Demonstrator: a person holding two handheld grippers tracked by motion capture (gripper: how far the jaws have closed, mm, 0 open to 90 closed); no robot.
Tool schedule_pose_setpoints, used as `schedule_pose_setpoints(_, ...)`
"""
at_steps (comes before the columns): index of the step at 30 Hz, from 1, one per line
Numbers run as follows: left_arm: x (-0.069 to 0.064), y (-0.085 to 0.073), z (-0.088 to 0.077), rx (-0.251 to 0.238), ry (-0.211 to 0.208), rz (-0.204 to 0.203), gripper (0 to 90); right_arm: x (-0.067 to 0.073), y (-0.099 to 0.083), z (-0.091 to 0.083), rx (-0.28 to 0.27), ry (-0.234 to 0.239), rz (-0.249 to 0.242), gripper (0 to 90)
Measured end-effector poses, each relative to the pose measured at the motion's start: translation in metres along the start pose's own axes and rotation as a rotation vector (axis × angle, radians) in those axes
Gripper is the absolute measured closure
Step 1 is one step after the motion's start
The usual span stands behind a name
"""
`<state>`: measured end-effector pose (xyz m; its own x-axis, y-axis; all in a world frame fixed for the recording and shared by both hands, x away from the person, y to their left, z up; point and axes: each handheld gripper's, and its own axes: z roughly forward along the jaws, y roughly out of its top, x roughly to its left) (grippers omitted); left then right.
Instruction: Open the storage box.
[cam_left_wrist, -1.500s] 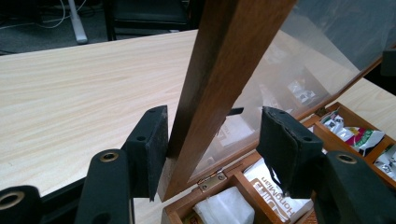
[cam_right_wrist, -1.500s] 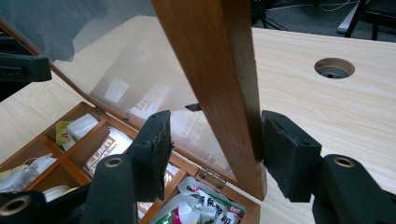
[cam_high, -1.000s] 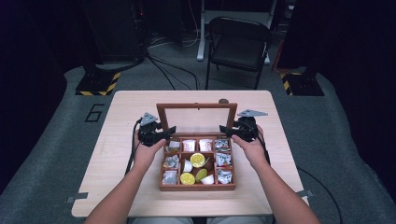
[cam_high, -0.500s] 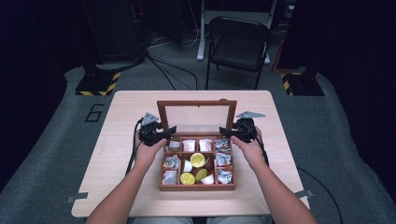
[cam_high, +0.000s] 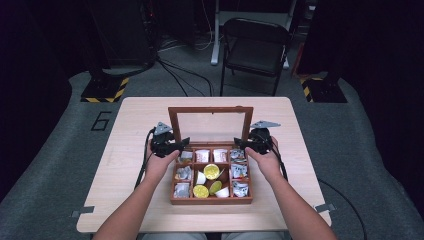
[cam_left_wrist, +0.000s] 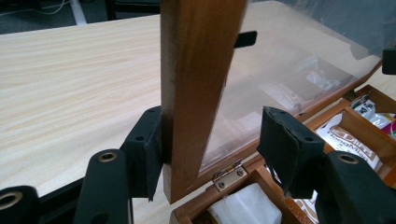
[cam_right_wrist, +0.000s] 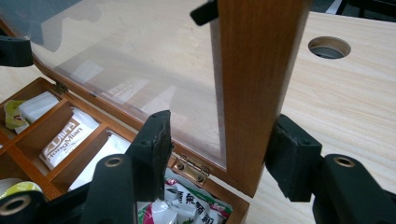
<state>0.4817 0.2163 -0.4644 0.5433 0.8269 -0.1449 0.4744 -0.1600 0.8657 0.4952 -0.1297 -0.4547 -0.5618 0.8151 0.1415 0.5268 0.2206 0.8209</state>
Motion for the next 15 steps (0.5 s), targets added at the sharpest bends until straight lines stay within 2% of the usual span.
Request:
schedule_pose_setpoints(3,0.0005,-0.0002,0.0011,0.000,0.002,0.001,42.1,-0.0007,-0.0005,0.0012,-0.004,-0.005,-0.002,44.0)
schedule_pose_setpoints(6,0.0015,-0.0003,0.0015,0.007,-0.002,-0.002,42.1,-0.0012,-0.0008,0.0027,-0.010,-0.005,0.018,44.0)
schedule_pose_setpoints(9,0.0014,-0.0008,0.0035,-0.006,0.011,-0.008,42.3,-0.0030,-0.0008,0.0042,-0.011,-0.006,0.017,44.3)
schedule_pose_setpoints(12,0.0011,-0.0003,0.0045,0.002,0.024,0.020,42.7,-0.0036,-0.0006,0.0053,-0.010,-0.009,0.013,44.9)
schedule_pose_setpoints(14,0.0009,-0.0003,0.0058,-0.006,0.026,-0.005,42.9,-0.0038,-0.0004,0.0059,-0.010,-0.012,0.011,45.3)
schedule_pose_setpoints(15,0.0017,-0.0002,0.0061,-0.004,0.026,-0.004,43.3,-0.0038,-0.0002,0.0064,-0.009,-0.016,0.007,45.4)
